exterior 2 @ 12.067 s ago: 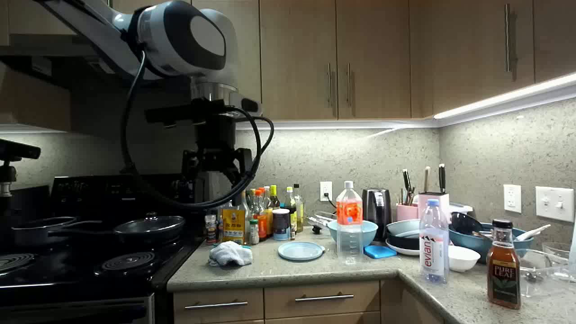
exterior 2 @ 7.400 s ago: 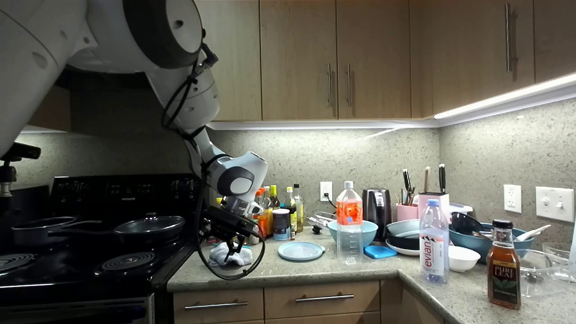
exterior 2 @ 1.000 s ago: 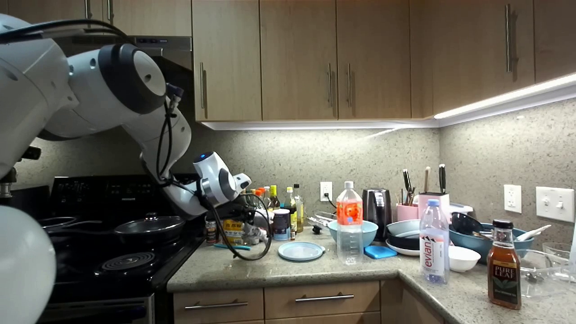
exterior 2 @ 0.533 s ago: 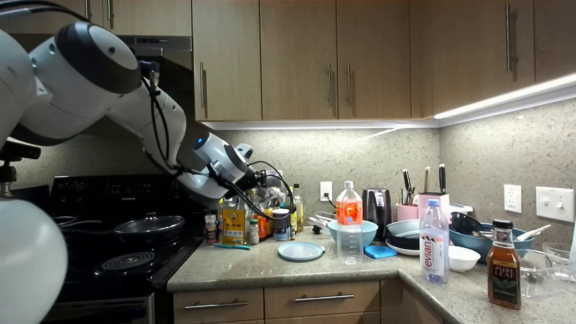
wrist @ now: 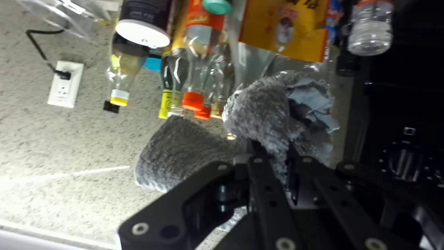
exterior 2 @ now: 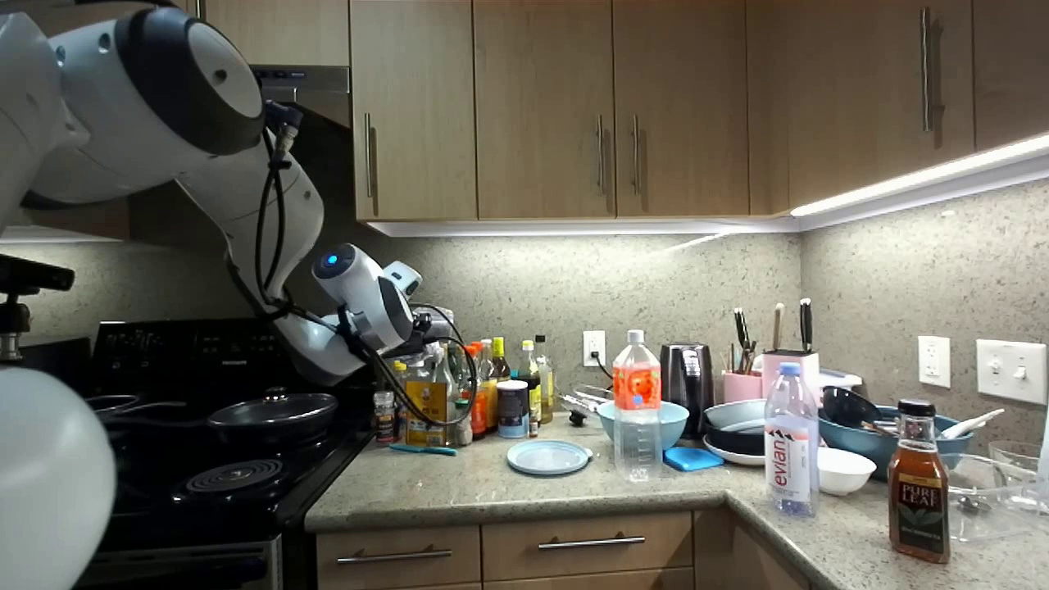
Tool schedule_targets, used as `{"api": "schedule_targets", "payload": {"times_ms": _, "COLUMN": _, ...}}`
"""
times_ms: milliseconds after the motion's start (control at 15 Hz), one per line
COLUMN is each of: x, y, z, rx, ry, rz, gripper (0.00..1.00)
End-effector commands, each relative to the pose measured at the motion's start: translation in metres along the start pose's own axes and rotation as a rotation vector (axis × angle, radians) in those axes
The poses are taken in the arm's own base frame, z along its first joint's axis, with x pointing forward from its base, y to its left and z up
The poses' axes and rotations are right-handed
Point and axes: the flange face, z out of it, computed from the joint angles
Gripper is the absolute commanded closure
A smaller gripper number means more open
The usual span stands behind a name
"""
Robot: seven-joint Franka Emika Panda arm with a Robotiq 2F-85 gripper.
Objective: Pick up the towel then put it back on the counter
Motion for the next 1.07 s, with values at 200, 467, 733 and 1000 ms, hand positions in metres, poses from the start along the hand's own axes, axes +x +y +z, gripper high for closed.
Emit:
{"api": "schedule_targets", "payload": {"times_ms": 200, "x": -0.002, "y": -0.003, "z": -0.005, "rx": 0.023, "ry": -0.012, "rz": 0.02, "gripper": 0.87}}
{"api": "schedule_targets", "payload": {"times_ms": 467, "x": -0.014, "y": -0.028, "z": -0.017, "rx": 0.109, "ry": -0.117, "rz": 0.004, "gripper": 0.97}}
{"api": "schedule_targets", "payload": {"times_ms": 733, "x": -0.033, "y": -0.037, "z": -0.02, "rx": 0.091, "ry": -0.368, "rz": 0.047, "gripper": 0.97}}
{"api": "schedule_targets", "payload": {"times_ms": 1000, "x": -0.037, "y": -0.035, "z": -0.008, "rx": 0.047, "ry": -0.462, "rz": 0.053, "gripper": 0.97}}
